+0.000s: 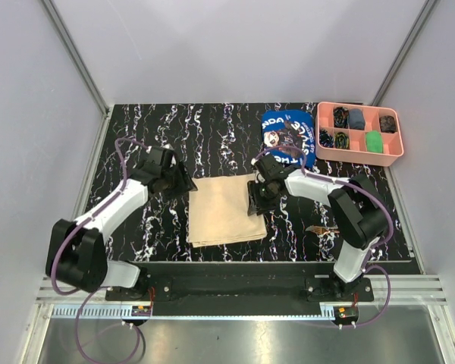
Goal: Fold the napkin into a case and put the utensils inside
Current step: Move the lower triangle-folded napkin to the center of the board, then pick up the lower triangle-folded napkin from the center of the board.
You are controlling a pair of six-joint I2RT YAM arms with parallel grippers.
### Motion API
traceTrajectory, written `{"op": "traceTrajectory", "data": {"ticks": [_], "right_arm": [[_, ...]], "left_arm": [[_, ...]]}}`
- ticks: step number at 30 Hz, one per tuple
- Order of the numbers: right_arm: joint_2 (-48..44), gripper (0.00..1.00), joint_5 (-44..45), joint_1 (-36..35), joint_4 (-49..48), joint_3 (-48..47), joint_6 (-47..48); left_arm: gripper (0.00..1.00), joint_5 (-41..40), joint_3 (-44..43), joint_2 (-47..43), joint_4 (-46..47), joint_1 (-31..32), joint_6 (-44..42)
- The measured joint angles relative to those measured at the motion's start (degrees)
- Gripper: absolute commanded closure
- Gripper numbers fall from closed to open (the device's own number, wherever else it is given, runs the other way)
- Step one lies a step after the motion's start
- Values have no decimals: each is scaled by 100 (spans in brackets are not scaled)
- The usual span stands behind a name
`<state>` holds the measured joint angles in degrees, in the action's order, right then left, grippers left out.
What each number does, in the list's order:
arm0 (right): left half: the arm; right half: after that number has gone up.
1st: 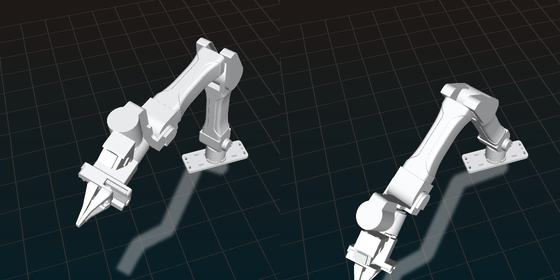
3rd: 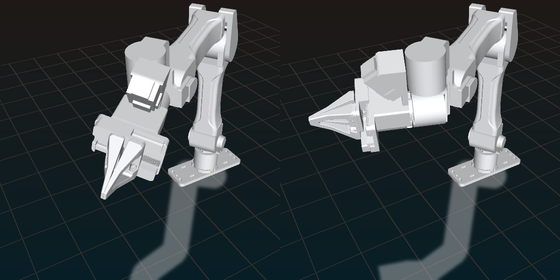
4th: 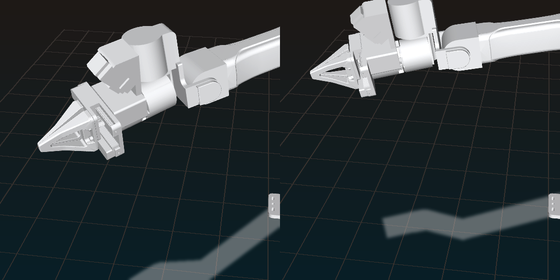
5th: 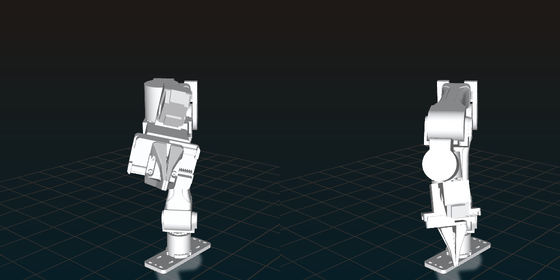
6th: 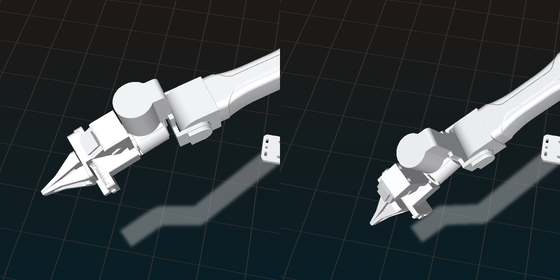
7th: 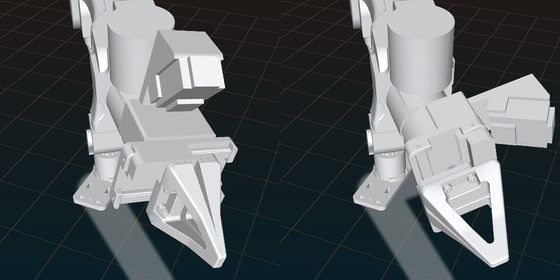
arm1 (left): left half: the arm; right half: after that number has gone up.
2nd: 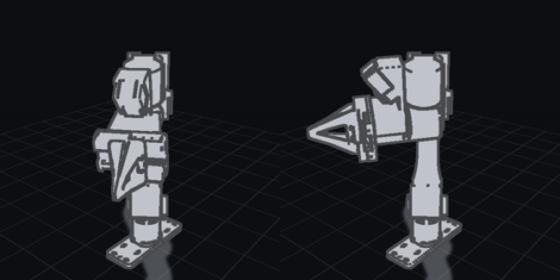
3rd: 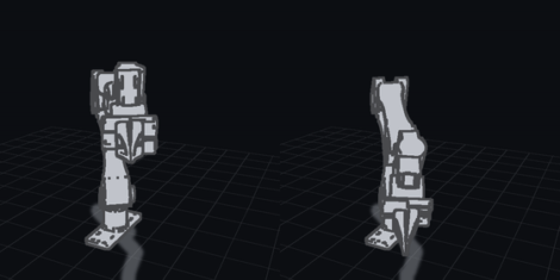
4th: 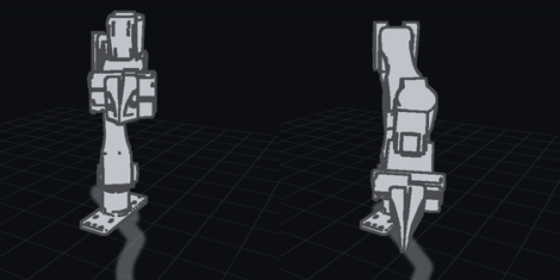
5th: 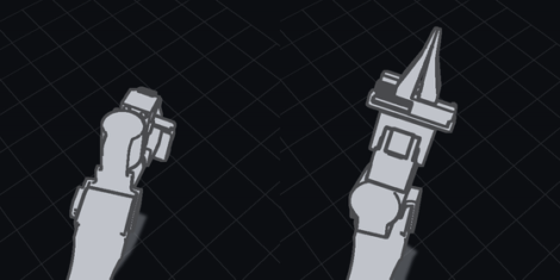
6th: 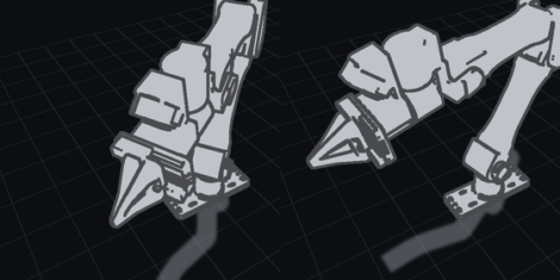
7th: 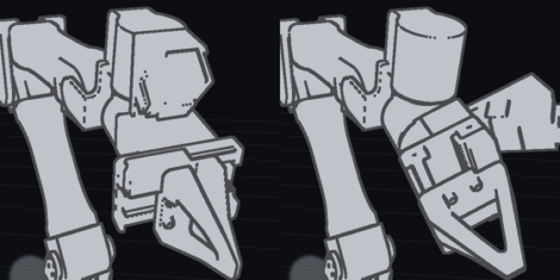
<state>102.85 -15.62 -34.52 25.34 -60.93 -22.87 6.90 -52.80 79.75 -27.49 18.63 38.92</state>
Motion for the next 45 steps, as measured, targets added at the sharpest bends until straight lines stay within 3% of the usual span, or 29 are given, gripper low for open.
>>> {"op": "traceTrajectory", "data": {"ticks": [3, 4, 8, 15, 19, 24, 29, 39, 41, 45], "right_arm": [[-122, 49, 328, -4, 72, 24, 13], [-164, 38, 455, -15, 151, 22, 2], [-317, 18, 1209, -350, 874, -282, -258], [310, 12, 1749, -1652, 1440, -2334, -1069], [1534, 15, 1930, -2304, 1541, -3633, -1416], [2603, 24, 2190, -2787, 1893, -4356, -1615], [2682, 36, 2378, -2887, 2109, -4555, -1738], [3141, 37, 2739, -3025, 2942, -5169, -1928], [3235, 42, 2826, -3062, 3091, -5313, -1947], [3246, 70, 2855, -3080, 3161, -5318, -1998]], "left_arm": [[39, -52, 240, -494, -94, 0, 50], [38, -116, 269, -667, -195, 0, 63], [33, -610, 267, -1272, -629, 0, 177], [26, -1646, 44, -2214, -1563, -2, 667], [25, -2015, -299, -2437, -1969, -17, 918], [24, -2275, -485, -2605, -2371, -33, 1010], [23, -2396, -485, -2697, -2583, -48, 949], [20, -2435, -485, -2754, -2708, -138, 848], [18, -2430, -485, -2752, -2708, -184, 828], [16, -2420, -485, -2747, -2710, -345, 754]]}}
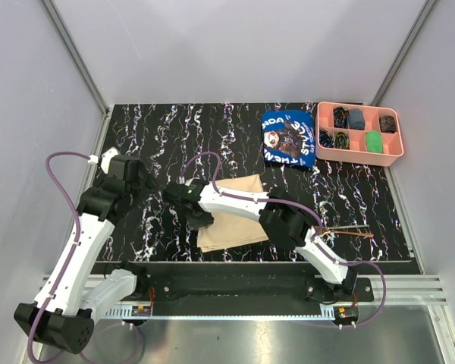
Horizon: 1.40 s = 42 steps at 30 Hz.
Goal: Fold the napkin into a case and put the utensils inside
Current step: Pick up the lower triangle-folded napkin from the center of the board.
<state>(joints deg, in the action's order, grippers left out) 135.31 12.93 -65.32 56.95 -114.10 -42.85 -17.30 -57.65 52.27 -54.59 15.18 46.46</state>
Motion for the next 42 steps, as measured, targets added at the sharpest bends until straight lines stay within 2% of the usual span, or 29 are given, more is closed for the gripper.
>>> {"op": "traceTrajectory", "data": {"ticks": [5, 7, 11, 16, 20, 25, 31, 37, 42], "right_arm": [[-15, 96, 2, 9, 74, 31, 26], [-70, 100, -4, 20, 26, 125, 44], [-275, 100, -24, 26, -262, 472, 103], [-1156, 100, -450, 118, -1084, 1869, 212], [-2096, 100, -1255, 435, -2002, 3112, 229], [-2962, 100, -2194, 966, -3169, 4172, 50], [-3379, 100, -2968, 1279, -4138, 5005, -162], [-3705, 100, -3523, 1596, -4763, 5536, -293], [-3958, 100, -3884, 1832, -5180, 5888, -367]], "left_arm": [[16, 195, 0, 122, 13, -450, -192], [17, 411, 2, 216, 31, -669, -297], [16, 929, 175, 385, 341, -942, -555], [16, 1950, 658, 855, 1047, -968, -907], [11, 2907, 1134, 1355, 1812, -968, -942], [11, 3606, 1309, 1880, 2503, -942, -863], [11, 3901, 1303, 2520, 3067, -682, -592], [13, 3895, 1187, 3115, 3381, -140, -151], [15, 3807, 1128, 3475, 3526, 0, 149]]}}
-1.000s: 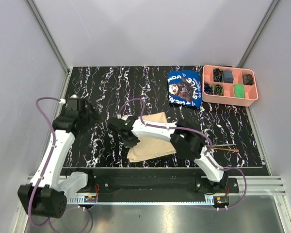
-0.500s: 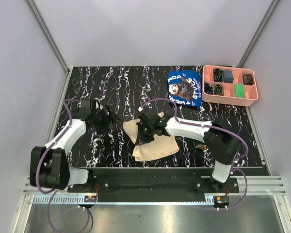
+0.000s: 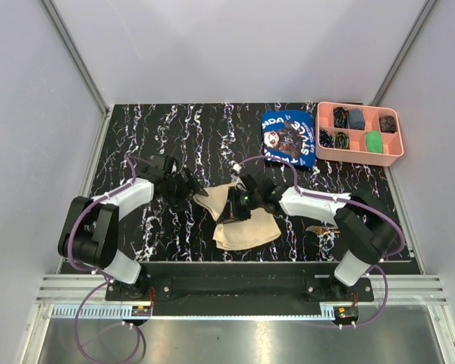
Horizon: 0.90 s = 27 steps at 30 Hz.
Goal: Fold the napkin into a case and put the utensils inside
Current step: Pick up the lower triangle-folded napkin from the center of the board, then fold the lower triangle-folded napkin at the center of the board.
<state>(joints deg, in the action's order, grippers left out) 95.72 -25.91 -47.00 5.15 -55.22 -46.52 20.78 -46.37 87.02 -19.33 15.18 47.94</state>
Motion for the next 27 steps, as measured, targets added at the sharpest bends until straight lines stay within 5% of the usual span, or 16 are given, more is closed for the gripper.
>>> {"op": "traceTrajectory", "data": {"ticks": [8, 12, 19, 27], "right_arm": [[-44, 100, -592, 256, -669, 461, -52], [-44, 100, -942, 409, -992, 643, -81], [-31, 100, -1606, 892, -1357, 905, -83], [404, 100, -2321, 1375, -1412, 975, 138]], "left_arm": [[31, -131, -345, 385, 188, 136, 332], [66, -131, -492, 518, 289, 227, 446], [100, -205, -1064, 728, 83, 382, 498], [100, -1021, -2332, 1294, -1056, 957, 463]]}}
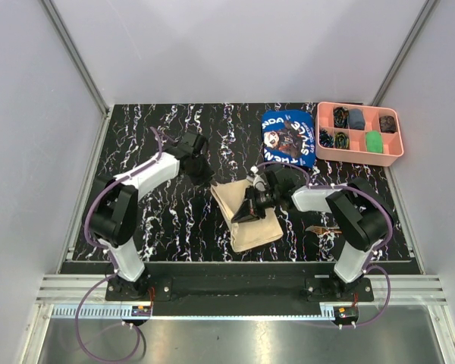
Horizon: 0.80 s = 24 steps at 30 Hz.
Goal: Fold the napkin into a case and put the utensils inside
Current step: Fold the lower triangle-folded napkin at the center of the board.
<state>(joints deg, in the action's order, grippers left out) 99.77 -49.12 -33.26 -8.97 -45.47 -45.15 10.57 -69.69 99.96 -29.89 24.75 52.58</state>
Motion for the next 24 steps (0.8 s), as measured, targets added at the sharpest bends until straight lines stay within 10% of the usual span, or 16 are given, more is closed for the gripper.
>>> {"op": "traceTrajectory", "data": {"ticks": [11, 24], "right_arm": [[179, 94, 46, 116, 516, 22, 756], [203, 63, 730, 155, 1952, -273, 1725]], "left_arm": [[100, -1266, -1187, 817, -1539, 662, 756], [100, -2175, -2503, 1853, -2402, 1327, 1539]]}}
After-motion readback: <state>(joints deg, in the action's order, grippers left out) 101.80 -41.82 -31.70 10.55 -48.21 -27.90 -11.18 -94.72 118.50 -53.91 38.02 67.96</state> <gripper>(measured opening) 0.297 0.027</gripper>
